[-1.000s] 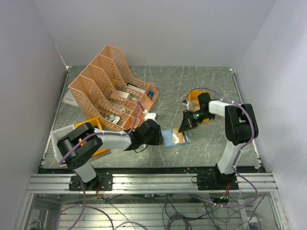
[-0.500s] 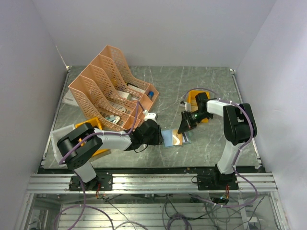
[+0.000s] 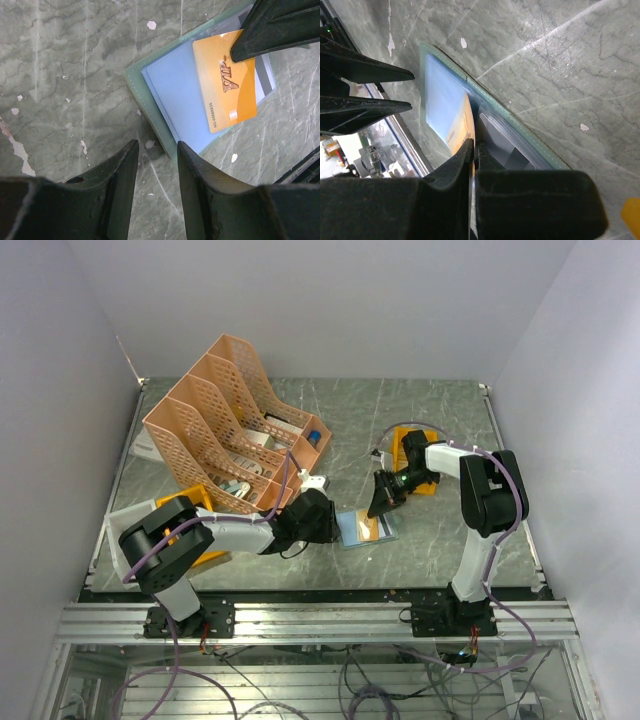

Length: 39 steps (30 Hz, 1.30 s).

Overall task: Put the credit cards into the card holder
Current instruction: Insert the credit card into the card holder.

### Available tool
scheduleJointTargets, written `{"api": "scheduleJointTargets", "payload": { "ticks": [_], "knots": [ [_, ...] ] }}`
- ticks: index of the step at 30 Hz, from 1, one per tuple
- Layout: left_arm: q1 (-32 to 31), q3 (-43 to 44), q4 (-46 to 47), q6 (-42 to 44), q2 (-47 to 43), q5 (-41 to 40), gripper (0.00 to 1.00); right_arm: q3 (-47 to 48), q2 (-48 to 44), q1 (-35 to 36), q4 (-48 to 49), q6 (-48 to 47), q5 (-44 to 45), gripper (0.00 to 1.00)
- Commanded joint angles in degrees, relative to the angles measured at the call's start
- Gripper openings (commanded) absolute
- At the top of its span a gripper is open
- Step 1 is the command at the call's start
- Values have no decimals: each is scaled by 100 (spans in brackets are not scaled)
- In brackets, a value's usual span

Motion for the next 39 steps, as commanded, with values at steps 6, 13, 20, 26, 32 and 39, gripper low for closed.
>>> {"api": "scheduleJointTargets", "payload": {
  "ticks": [6, 13, 20, 26, 32, 39],
  "knots": [
    [-35, 123, -61, 121, -40, -139, 48, 124, 269, 48, -105, -248, 448, 0],
    [-35, 128, -11, 126, 15, -109, 48, 257, 300, 115, -328, -408, 401, 0],
    [-38, 170, -52, 144, 50, -111, 48, 309, 475, 165, -320, -398, 359, 1],
    [-35, 205, -59, 137, 122, -79, 48, 329, 473, 198, -225, -287, 321, 2],
    [-35, 229, -73, 137, 136, -77, 48, 400, 503, 206, -189, -220, 269, 2],
    [-35, 238, -86, 144, 147, -75, 48, 453, 530, 239, -165, -208, 138, 3]
  ]
}}
